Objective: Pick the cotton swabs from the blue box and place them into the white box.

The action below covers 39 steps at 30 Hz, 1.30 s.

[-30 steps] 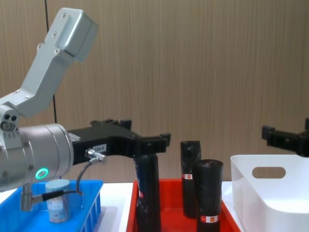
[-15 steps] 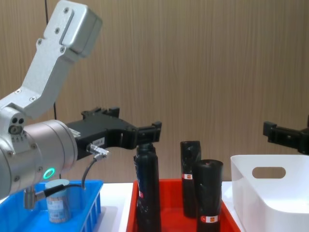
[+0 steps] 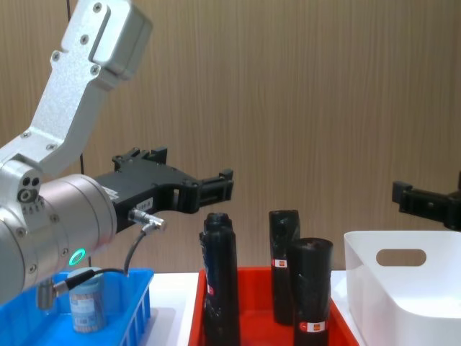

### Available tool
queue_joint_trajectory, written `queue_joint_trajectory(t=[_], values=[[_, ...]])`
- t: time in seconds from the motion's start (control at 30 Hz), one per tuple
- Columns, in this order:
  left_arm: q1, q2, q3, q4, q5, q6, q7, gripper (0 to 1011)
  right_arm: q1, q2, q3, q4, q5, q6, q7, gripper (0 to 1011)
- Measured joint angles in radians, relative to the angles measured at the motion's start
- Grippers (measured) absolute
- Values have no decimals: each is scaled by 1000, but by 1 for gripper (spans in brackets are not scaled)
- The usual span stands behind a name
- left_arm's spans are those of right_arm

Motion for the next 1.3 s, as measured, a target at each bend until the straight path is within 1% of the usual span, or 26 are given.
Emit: queue_joint_trajectory(t=[1.0,1.3], values=[[-1,0,-1,1,0,1,1,1003,0,0,0,0,0,1,1,1002],[-1,0,-1,1,0,1,1,1003,6,2,2,2,7,22,27,1002]])
